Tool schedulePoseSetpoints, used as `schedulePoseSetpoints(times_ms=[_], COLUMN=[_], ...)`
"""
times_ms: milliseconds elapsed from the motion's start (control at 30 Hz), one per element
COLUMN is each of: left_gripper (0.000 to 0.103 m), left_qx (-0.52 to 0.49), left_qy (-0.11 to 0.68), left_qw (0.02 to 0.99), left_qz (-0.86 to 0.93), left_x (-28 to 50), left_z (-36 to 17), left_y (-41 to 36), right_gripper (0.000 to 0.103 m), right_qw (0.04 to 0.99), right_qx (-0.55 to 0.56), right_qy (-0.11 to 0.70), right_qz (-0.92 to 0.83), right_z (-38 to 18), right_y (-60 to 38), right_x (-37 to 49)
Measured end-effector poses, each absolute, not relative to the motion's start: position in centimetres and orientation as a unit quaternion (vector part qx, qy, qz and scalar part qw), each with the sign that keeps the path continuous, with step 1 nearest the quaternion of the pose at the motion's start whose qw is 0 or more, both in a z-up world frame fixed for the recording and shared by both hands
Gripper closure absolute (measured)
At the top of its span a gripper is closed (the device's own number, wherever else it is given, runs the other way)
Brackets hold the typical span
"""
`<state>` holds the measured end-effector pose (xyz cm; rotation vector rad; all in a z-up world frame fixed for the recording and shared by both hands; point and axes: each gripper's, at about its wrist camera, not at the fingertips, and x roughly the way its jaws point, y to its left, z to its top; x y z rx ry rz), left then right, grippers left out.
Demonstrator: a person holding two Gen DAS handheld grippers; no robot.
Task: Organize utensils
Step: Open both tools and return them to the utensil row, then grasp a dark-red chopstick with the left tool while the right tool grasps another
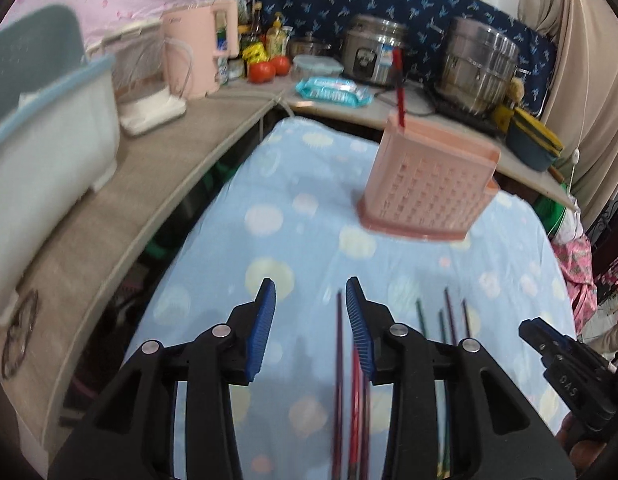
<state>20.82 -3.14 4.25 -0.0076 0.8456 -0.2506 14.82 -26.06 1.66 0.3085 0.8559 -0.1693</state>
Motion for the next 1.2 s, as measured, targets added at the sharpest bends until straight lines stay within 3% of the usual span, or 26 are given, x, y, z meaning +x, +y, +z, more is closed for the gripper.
schedulePoseSetpoints(times_ms=[467,1200], left_gripper=[0.068,0.060], left_qx=[0.007,0.022], left_qy=[0.481,0.495], left_qw=[0.869,0.857], left_qz=[-0.116,-0.141], left_x=[15.0,10.3], left_z=[-2.5,-4.0], left_y=[-1.1,-1.5], right_gripper=[0.081,0.083], right_qw=[0.864,0.856], right_qx=[0.164,0.159], right_qy=[0.468,0.485], right_qz=[-0.084,-0.082], right_z=[-3.4,-5.3], right_y=[-22.9,-21.1], right_x=[7.4,3.8])
